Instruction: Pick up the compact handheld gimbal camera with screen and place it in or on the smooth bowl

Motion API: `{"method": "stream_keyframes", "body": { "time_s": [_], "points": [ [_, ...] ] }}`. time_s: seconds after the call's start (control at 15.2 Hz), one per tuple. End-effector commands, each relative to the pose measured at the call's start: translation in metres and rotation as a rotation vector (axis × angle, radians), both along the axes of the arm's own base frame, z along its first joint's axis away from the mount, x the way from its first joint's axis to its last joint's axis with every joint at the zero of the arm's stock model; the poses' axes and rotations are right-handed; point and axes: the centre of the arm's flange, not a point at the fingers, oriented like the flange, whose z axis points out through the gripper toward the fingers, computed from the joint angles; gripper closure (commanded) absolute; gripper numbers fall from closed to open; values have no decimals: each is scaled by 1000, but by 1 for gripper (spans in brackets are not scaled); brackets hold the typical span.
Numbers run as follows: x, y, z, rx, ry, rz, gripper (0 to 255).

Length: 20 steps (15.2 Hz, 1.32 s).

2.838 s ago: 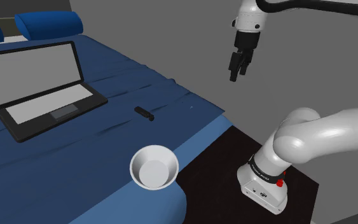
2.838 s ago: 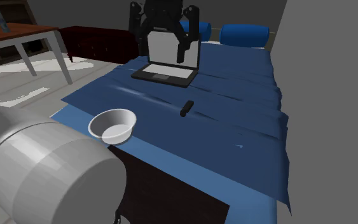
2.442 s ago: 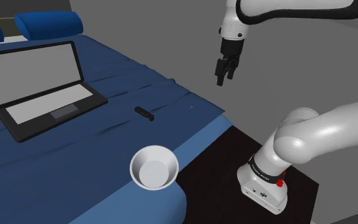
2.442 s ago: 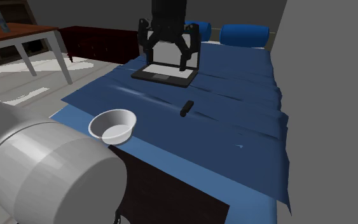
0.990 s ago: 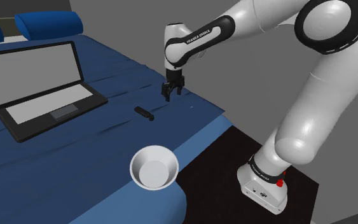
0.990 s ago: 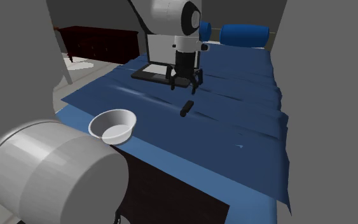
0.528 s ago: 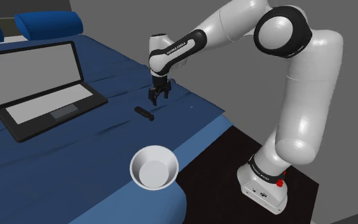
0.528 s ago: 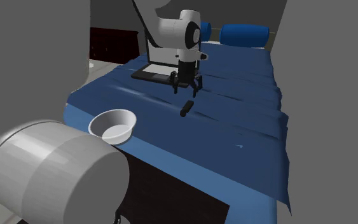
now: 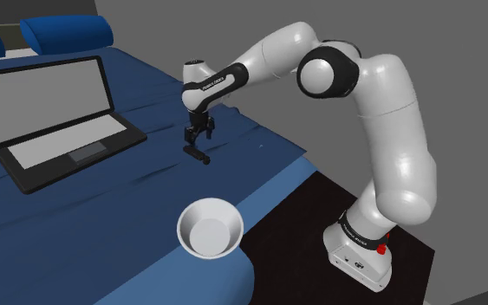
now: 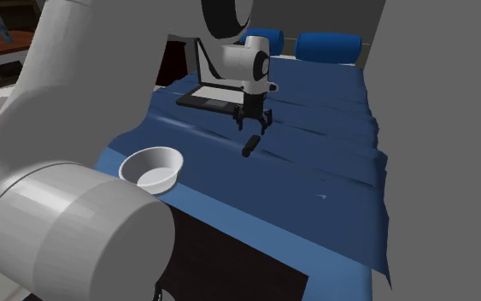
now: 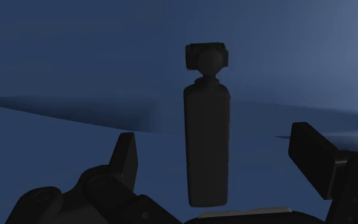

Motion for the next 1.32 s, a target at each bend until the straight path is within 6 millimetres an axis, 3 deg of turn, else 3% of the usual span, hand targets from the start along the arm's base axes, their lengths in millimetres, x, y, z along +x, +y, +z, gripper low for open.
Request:
{"method": "stream_keyframes", "body": {
  "time_s": [0.0, 0.13, 0.59, 1.12, 1.19, 1.25],
  "points": [
    [18, 6, -17, -1, -4, 2, 0],
    [31, 10, -28, -2, -6, 4, 0],
    [26, 9, -68, -2, -6, 4, 0],
    [26, 9, -68, -2, -6, 4, 0],
    [26, 9, -68, -2, -6, 4, 255],
    [26, 9, -68, -2, -6, 4, 255]
  ]
}}
